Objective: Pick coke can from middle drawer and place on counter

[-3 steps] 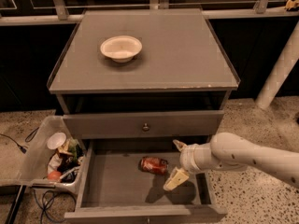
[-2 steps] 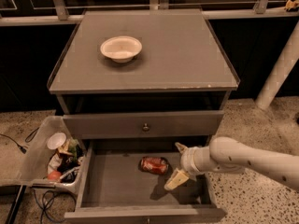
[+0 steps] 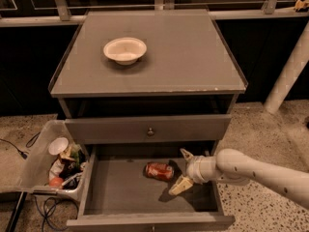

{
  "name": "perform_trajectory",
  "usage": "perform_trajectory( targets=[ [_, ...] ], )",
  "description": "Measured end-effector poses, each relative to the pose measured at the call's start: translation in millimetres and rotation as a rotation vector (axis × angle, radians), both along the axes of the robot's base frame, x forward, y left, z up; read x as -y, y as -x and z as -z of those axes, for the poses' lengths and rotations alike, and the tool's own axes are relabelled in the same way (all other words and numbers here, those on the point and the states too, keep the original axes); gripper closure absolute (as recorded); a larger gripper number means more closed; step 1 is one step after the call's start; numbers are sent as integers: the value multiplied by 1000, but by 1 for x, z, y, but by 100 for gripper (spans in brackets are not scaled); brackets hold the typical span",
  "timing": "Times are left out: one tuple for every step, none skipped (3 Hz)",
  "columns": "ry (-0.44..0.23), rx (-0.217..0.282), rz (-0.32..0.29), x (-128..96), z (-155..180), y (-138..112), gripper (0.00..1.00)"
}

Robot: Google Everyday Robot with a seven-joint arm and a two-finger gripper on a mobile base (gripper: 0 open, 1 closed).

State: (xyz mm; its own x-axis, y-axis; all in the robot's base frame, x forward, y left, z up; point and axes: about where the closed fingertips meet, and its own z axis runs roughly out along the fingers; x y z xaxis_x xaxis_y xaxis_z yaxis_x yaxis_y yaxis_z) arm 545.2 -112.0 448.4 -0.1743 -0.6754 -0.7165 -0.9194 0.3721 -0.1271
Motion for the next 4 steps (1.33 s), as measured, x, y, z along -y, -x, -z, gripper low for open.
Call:
perform_trajectory(
  targets=[
    [-39, 32, -2, -10, 17, -13, 0],
    [-59, 37, -15, -25, 36, -21, 0],
    [-64, 16, -27, -44, 67, -31, 0],
    [-64, 16, -27, -45, 68, -31, 0]
  ],
)
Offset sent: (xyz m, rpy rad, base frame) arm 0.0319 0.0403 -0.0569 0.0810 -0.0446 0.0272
